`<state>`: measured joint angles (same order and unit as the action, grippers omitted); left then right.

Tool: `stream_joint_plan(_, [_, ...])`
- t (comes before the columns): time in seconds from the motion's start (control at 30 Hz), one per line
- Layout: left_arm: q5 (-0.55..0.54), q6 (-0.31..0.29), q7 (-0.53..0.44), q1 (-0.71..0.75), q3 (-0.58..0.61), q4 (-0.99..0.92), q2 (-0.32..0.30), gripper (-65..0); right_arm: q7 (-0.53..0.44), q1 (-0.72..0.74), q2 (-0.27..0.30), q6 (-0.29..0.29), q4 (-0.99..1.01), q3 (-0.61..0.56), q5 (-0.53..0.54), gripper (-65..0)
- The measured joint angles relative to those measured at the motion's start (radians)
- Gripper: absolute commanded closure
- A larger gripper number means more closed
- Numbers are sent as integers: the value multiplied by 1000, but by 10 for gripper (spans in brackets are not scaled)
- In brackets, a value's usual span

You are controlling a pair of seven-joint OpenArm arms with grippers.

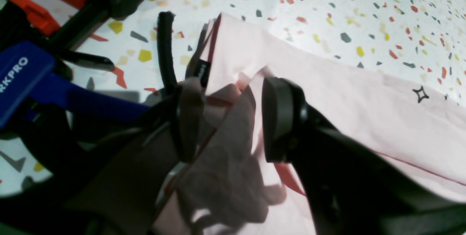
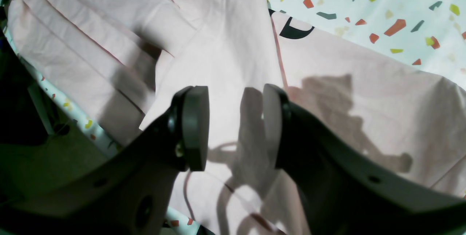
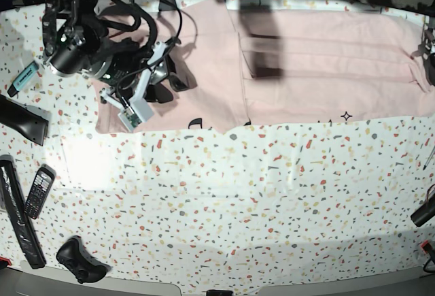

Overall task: Fold the T-shirt properly
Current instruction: 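Grasp the shirt edge with the left gripper and pull it straight, then fold the shirt edge over with the left gripper, exposing the yellow graphic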

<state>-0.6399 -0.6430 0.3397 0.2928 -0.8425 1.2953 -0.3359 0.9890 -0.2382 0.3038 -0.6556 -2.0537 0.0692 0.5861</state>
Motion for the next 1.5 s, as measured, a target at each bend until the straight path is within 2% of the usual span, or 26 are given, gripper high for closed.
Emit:
stream_joint_plan(0.2, [1, 0, 3, -58, 0, -143, 0, -264, 2, 0, 0, 0, 0, 0, 0, -237])
stream_joint_plan(0.3, [-2, -46, 0, -86, 1, -198, -5, -264, 15, 0, 0, 0, 0, 0, 1, -238])
stream_joint_plan(0.57, [-11, -45, -1, -92, 91, -210, -9, -254, 20, 0, 0, 0, 0, 0, 0, -237])
stream_joint_plan(0.63, [-11, -46, -3, -92, 117, -210, -11, -208, 20, 0, 0, 0, 0, 0, 0, -237])
stream_joint_plan(0.77, [-10, -46, -1, -92, 145, -209, -11, 0, 20, 0, 0, 0, 0, 0, 0, -237])
stream_joint_plan(0.97, [-33, -46, 8, -91, 142, -209, -17, 0, 20, 0, 0, 0, 0, 0, 0, -237])
stream_joint_plan(1.1, [-87, -46, 35, -90, 82, -209, -25, 0, 20, 0, 0, 0, 0, 0, 0, -237])
stream_joint_plan(1.2, [-147, -44, 132, -85, 43, -178, -25, 0, 20, 0, 0, 0, 0, 0, 0, -237])
stream_joint_plan(1.3, [-256, -44, 168, -54, 40, -113, -24, 0, 20, 0, 0, 0, 0, 0, 0, -237])
stream_joint_plan(1.37, [-302, -45, 166, -27, 39, -48, -15, 0, 20, 0, 0, 0, 0, 0, 0, -237])
stream_joint_plan(1.5, [-303, -45, 177, 18, 38, 72, 35, 0, 20, 0, 0, 0, 0, 0, 0, -237])
